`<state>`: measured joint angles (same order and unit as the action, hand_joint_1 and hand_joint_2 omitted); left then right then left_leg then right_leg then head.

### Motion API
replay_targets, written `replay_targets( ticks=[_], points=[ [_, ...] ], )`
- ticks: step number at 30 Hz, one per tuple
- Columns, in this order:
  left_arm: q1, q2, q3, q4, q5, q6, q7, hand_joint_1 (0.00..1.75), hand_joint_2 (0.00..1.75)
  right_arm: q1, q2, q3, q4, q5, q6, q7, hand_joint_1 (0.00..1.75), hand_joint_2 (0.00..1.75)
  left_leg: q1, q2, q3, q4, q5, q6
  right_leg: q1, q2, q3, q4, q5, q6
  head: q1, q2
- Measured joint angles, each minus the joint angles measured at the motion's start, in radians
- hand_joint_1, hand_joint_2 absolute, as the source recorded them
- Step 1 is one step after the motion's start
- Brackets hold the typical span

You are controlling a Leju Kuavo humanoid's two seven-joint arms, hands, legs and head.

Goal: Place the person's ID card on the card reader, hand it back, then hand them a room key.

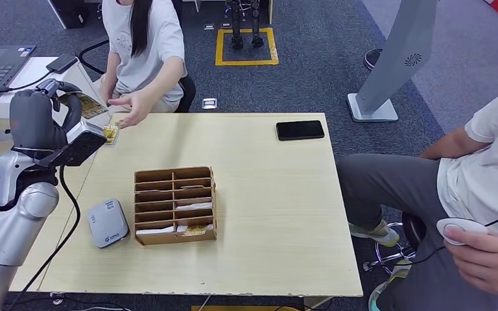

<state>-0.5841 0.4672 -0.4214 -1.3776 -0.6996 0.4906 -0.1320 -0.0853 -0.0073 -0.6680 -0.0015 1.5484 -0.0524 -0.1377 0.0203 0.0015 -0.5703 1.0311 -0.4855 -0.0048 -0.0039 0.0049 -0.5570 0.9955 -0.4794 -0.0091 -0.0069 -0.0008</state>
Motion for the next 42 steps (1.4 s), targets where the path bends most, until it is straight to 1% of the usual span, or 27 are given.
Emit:
replay_targets(
  ticks=[20, 21, 24, 25, 36, 42],
  points=[
    [-0.002, -0.018, 0.001, 0.043, -0.026, 0.004, 0.009, 1.75, 1.75, 0.000, 0.001, -0.004, 0.000, 0.000, 0.013, 0.008, 0.00, 0.00, 0.000, 0.000, 0.000, 0.000, 0.000, 0.000, 0.000, 0.000, 0.000, 0.000, 0.000, 0.000, 0.000, 0.000],
    [-0.002, -0.019, 0.001, 0.044, -0.026, 0.004, 0.009, 1.68, 1.75, 0.000, 0.001, -0.005, 0.000, 0.000, 0.014, 0.008, 0.00, 0.00, 0.000, 0.000, 0.000, 0.000, 0.000, 0.000, 0.000, 0.000, 0.000, 0.000, 0.000, 0.000, 0.000, 0.000],
    [-0.002, -0.021, 0.001, 0.047, -0.028, 0.004, 0.012, 0.37, 1.75, 0.000, 0.001, -0.007, 0.000, 0.000, 0.016, 0.009, 0.00, 0.00, 0.000, 0.000, 0.000, 0.000, 0.000, 0.000, 0.000, 0.000, 0.000, 0.000, 0.000, 0.000, 0.000, 0.000],
    [-0.002, -0.022, 0.001, 0.048, -0.029, 0.004, 0.014, 0.00, 1.75, 0.000, 0.001, -0.008, 0.000, 0.000, 0.016, 0.010, 0.00, 0.00, 0.000, 0.000, 0.000, 0.000, 0.000, 0.000, 0.000, 0.000, 0.000, 0.000, 0.000, 0.000, 0.000, 0.000],
    [-0.001, -0.027, 0.001, 0.055, -0.045, 0.014, 0.027, 0.00, 1.75, 0.005, 0.001, -0.013, 0.000, 0.000, 0.017, 0.010, 0.00, 0.00, 0.000, 0.000, -0.001, 0.000, 0.000, 0.000, 0.000, 0.000, 0.000, 0.000, 0.000, 0.000, 0.000, 0.000],
    [0.005, -0.019, 0.001, 0.064, -0.047, 0.021, 0.028, 0.00, 1.75, 0.008, 0.001, -0.025, 0.000, 0.000, 0.018, 0.010, 0.00, 0.00, 0.000, 0.000, -0.001, 0.000, 0.000, 0.000, 0.000, 0.000, 0.000, 0.000, 0.000, 0.000, 0.000, 0.000]
  ],
)
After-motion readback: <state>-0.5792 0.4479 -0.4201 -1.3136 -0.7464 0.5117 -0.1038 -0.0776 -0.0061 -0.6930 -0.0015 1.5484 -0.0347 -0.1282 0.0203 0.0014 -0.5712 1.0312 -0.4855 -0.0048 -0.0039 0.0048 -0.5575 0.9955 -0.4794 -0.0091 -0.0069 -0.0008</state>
